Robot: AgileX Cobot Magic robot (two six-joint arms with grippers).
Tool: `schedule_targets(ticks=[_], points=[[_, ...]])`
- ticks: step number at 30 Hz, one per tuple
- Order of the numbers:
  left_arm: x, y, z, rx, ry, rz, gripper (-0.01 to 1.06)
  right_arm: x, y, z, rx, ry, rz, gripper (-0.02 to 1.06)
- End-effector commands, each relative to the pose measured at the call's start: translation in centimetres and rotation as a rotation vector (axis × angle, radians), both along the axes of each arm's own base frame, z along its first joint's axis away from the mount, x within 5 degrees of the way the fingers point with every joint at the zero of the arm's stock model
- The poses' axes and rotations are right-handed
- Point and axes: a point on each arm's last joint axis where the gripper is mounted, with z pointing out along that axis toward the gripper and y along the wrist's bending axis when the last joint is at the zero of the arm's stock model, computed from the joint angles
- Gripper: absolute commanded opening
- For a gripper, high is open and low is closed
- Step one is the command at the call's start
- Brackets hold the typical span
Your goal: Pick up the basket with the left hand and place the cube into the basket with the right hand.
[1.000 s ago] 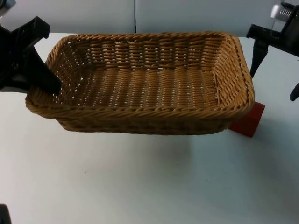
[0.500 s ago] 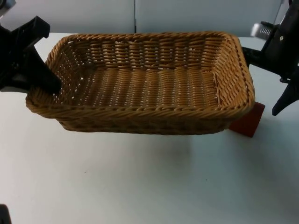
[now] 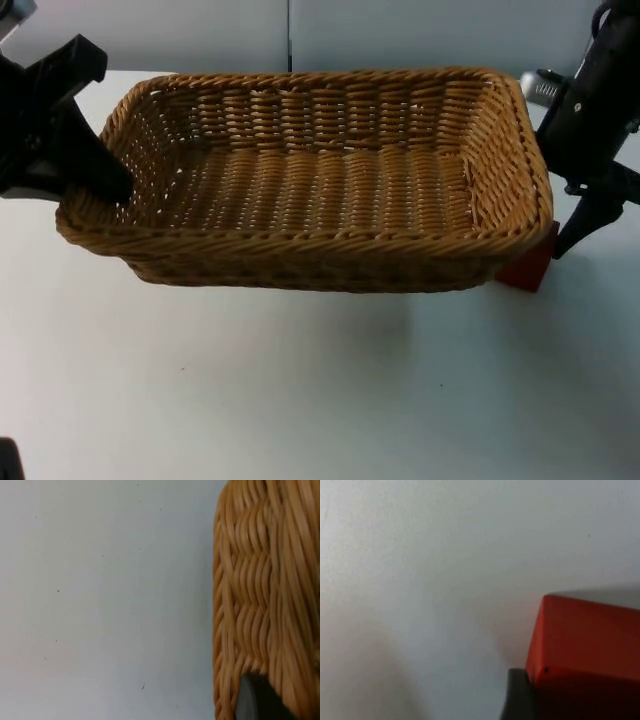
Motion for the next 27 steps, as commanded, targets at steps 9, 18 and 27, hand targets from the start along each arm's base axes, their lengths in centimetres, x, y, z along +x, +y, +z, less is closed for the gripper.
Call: schedule_targets(ticks=[9,18,27], points=[[-0.2,-0.4,0.8,-0.049,0.0,-0.001,0.0,2.1,-0.4,1.1,0.014,-0.157,-0.036,0.26],[-0.2,-0.4,0.8,-0.049,0.0,-0.001,0.0,6.2,-3.0,9.9,-0.005,-0.367,-0.069,0.26],[-0.2,-0.4,0.8,-0.053,0.001,0.0,0.0,7.2,-1.0,20.3,0.24,-0.657,0.031,0.26]])
